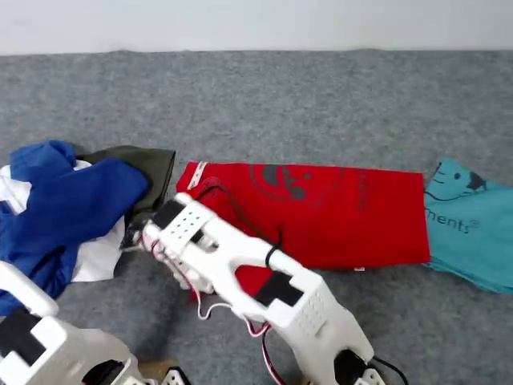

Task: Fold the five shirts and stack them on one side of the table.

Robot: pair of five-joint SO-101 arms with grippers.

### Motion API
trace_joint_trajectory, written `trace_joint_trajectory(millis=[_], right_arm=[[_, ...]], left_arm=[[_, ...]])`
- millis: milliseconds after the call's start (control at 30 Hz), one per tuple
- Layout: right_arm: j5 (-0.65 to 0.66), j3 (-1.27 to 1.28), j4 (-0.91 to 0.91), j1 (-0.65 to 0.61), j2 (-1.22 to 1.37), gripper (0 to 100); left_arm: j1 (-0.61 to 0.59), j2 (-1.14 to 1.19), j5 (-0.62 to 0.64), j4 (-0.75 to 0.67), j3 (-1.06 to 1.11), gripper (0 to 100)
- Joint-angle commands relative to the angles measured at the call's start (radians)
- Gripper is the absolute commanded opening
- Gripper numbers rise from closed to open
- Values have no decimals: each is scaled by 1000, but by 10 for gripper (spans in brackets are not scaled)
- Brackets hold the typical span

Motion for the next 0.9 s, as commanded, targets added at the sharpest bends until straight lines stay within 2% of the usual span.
trace_joint_trajectory(millis=[0, 100, 400, 567, 867], right_arm=[[-5, -35, -18, 4, 59, 39], [-2, -61, -12, 30, 58, 11], [8, -172, 64, 90, -13, 10], [72, -221, 84, 165, -47, 10], [104, -310, 84, 272, -56, 10]], left_arm=[[-3, -57, -5, -6, -39, 19], [2, -57, -5, -8, -39, 19], [2, -57, -5, -8, -39, 19], [3, -55, -5, -8, -39, 19], [3, -55, -5, -8, -38, 19]])
